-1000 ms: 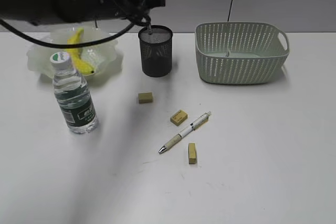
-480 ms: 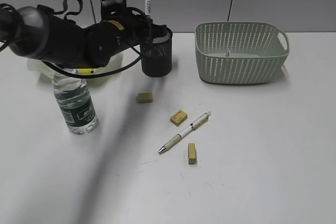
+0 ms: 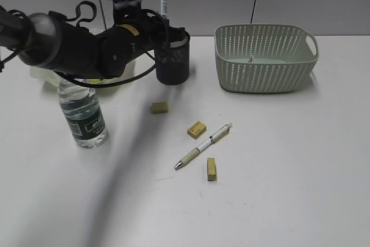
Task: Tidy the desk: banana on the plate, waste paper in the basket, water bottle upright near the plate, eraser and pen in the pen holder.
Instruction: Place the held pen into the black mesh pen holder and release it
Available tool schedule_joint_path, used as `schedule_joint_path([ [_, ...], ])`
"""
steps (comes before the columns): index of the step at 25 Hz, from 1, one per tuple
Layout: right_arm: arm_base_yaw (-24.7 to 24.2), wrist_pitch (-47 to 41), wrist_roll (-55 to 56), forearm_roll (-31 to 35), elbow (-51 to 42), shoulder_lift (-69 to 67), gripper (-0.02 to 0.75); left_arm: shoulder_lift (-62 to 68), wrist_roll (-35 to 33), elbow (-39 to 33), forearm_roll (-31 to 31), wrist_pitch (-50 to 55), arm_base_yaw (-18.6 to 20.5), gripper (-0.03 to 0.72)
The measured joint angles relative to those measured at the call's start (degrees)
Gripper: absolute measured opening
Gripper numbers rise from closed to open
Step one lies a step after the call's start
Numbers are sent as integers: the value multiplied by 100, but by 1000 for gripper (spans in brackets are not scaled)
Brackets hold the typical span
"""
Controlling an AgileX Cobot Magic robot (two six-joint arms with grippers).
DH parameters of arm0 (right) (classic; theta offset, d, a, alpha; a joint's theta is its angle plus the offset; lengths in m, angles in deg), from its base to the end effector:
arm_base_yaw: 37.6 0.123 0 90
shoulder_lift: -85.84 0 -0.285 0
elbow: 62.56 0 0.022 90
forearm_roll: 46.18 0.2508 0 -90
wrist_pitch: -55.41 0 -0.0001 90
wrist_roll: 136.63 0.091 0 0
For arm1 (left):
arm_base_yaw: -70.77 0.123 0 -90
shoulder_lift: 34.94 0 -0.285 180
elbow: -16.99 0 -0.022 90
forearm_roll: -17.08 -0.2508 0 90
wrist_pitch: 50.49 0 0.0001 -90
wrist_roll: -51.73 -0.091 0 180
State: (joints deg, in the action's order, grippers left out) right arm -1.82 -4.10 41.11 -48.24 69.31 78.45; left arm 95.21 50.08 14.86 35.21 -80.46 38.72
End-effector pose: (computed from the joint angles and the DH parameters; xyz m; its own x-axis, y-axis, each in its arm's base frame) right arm -0.0032 -0.0058 0.2812 -0.3101 -0.2945 -0.9039 -0.5805 0.8117 -0.0653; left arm 0.4071 -0.2382 0.1672 -0.2897 -0.1043 -0.9514 0.3354 0.9200 -0.2029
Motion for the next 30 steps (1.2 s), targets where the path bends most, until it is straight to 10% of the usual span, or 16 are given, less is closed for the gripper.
schedule_joint_path([
  [13, 0, 0, 0, 0, 0, 0, 255, 387, 0, 138, -576, 75, -19, 81],
  [21, 0, 0, 0, 0, 0, 0, 255, 329, 0, 138, -601, 2, -19, 428],
  [30, 0, 0, 0, 0, 0, 0, 255, -804, 0, 138, -614, 257, -19, 468],
])
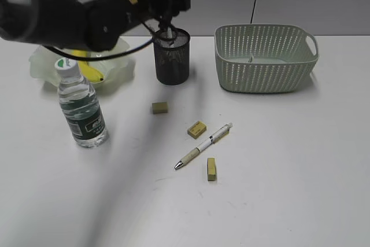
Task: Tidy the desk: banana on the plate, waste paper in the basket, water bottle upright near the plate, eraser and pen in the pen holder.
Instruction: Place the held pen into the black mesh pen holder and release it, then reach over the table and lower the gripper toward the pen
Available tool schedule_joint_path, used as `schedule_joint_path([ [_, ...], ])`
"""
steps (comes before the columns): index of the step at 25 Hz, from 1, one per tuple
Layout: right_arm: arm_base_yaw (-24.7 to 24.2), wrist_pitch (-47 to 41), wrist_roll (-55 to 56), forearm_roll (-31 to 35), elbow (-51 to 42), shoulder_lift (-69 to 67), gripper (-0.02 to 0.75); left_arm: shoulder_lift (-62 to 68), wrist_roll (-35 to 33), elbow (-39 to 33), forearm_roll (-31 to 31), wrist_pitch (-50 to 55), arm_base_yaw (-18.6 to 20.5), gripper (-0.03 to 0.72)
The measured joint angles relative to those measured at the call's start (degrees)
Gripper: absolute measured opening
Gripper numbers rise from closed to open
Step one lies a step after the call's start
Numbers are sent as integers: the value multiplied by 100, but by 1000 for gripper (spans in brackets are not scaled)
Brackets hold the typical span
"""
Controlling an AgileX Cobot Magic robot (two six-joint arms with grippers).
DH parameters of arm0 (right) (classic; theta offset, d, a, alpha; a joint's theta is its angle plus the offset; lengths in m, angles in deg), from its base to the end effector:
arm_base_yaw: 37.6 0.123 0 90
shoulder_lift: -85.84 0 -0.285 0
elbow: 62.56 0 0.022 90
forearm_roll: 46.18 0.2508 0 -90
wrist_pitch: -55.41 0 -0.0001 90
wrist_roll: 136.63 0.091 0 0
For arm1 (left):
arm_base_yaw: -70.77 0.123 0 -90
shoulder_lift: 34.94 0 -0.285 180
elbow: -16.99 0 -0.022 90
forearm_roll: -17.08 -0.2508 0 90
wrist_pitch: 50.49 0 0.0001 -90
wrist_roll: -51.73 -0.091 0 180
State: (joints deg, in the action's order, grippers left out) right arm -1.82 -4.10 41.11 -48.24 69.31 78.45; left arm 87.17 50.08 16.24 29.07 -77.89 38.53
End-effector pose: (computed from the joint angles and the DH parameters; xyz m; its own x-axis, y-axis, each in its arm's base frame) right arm -0.0032 -0.0058 0.2812 -0.3101 -0.2945 -0.9039 -0.5805 0.8117 -0.0653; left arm 0.3972 -0.2403 0.2373 -0.1576 -0.0852 -0.9838 0.4312 0.8903 -0.1462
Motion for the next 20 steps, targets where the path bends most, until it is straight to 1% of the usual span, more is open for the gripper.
schedule_joint_path([
  [2, 0, 0, 0, 0, 0, 0, 255, -481, 0, 0, -12, 386, 0, 468],
  [4, 0, 0, 0, 0, 0, 0, 255, -948, 0, 0, -124, 1087, 0, 468],
  [5, 0, 0, 0, 0, 0, 0, 255, -1475, 0, 0, -426, 1908, 0, 468],
  [6, 0, 0, 0, 0, 0, 0, 255, -1475, 0, 0, -426, 1908, 0, 468],
  [9, 0, 0, 0, 0, 0, 0, 255, -2237, 0, 0, -987, 3387, -2, 468],
  [11, 0, 0, 0, 0, 0, 0, 255, -2730, 0, 0, -1198, 4530, -2, 468],
  [16, 0, 0, 0, 0, 0, 0, 255, -3944, 0, 0, -1306, 7246, -2, 468],
  [20, 0, 0, 0, 0, 0, 0, 255, -4754, 0, -40, -1301, 8745, -2, 468],
])
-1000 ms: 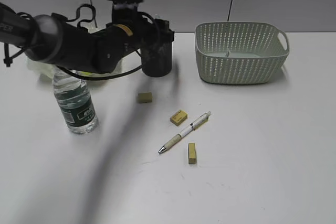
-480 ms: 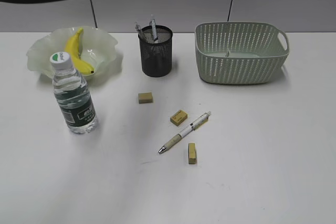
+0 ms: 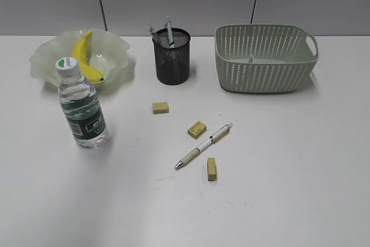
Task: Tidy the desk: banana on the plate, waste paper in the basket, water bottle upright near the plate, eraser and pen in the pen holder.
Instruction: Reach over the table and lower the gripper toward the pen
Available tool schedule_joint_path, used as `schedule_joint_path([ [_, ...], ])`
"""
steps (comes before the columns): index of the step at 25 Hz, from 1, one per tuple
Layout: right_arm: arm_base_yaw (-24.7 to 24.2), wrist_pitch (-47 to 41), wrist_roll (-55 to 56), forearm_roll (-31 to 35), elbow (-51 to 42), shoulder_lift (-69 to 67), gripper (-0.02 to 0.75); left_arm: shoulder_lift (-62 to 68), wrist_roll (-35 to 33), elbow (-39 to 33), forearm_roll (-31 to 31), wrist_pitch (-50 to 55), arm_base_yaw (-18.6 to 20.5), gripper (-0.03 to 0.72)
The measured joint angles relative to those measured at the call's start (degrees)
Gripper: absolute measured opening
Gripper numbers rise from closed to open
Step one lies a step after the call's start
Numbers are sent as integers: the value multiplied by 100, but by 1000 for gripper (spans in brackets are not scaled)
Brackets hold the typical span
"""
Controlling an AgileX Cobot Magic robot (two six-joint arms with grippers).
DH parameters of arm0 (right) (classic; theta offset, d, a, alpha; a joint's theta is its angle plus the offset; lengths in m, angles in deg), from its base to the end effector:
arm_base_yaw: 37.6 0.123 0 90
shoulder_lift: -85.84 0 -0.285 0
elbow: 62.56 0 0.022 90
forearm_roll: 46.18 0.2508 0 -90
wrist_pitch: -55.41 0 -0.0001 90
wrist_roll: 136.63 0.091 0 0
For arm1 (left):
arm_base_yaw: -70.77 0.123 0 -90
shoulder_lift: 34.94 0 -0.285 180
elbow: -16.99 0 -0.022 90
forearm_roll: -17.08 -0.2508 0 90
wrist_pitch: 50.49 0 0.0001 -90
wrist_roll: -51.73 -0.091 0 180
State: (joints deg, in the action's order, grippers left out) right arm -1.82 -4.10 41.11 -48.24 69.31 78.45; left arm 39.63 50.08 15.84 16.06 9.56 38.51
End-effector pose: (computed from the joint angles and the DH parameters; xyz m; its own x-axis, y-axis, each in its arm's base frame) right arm -0.0032 -0.0058 0.2812 -0.3101 -0.2945 -0.9039 -0.5805 0.8117 -0.0653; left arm 0.1912 -0.1190 0.4156 -0.5857 0.4142 -0.6967 0.5471 0.8363 0.0373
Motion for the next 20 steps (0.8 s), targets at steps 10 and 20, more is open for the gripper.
schedule_joint_path([
  [10, 0, 11, 0, 1, 14, -69, 255, -2989, 531, -2386, -61, 788, 0, 424],
  [20, 0, 710, 0, 1, 841, -2731, 255, -5939, 715, -4388, -22, 303, 0, 418],
])
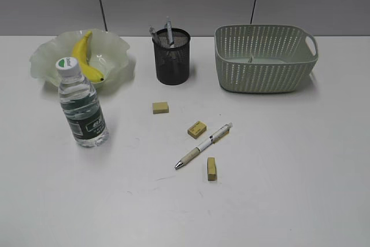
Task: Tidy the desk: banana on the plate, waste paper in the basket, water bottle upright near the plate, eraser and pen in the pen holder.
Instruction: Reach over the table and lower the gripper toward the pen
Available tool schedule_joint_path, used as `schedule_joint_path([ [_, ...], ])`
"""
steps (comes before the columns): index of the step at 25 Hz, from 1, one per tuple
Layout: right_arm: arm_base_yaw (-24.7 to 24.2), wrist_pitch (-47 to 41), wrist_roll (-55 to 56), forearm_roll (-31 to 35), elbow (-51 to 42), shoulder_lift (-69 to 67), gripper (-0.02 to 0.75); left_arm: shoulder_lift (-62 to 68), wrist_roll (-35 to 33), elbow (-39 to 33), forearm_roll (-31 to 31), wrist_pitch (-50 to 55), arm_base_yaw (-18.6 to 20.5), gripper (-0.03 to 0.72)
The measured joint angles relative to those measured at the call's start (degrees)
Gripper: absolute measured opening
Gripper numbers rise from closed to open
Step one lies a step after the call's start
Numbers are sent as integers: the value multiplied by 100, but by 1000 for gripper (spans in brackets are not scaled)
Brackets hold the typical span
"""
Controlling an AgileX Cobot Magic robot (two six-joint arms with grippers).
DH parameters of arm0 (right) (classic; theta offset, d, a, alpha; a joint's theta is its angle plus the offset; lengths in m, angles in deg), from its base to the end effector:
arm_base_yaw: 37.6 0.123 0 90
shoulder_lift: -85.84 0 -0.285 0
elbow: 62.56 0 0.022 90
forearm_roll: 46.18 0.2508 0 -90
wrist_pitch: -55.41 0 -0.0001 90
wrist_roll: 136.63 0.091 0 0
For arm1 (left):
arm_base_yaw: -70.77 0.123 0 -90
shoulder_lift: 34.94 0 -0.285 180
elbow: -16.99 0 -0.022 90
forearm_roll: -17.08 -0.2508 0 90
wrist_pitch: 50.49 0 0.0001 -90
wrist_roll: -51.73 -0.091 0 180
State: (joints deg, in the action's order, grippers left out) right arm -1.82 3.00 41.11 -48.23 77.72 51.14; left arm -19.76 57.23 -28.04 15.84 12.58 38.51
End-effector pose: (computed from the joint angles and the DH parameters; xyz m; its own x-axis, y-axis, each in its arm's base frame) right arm 0.0616 0.0412 0.3192 -0.4505 -0.4001 -0.7981 -0.5947 0.8012 -0.0660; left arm 0.0074 -0.0026 0.2913 -0.5070 0.2182 -0.8339 0.4782 0.8761 -0.0614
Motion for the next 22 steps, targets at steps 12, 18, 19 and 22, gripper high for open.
schedule_joint_path([
  [12, 0, -645, 1935, 428, 3049, -4982, 255, -701, 36, -136, -22, -226, 0, 346],
  [18, 0, -1262, 3340, 1237, 4578, -7183, 263, -701, 36, -136, -22, -226, 0, 340],
  [19, 0, -1295, 3532, 1406, 4788, -7436, 277, -716, 36, -136, -22, -231, 0, 340],
  [22, 11, -1381, 4127, 1714, 5217, -8207, 364, -764, 36, -136, -22, -230, 0, 339],
])
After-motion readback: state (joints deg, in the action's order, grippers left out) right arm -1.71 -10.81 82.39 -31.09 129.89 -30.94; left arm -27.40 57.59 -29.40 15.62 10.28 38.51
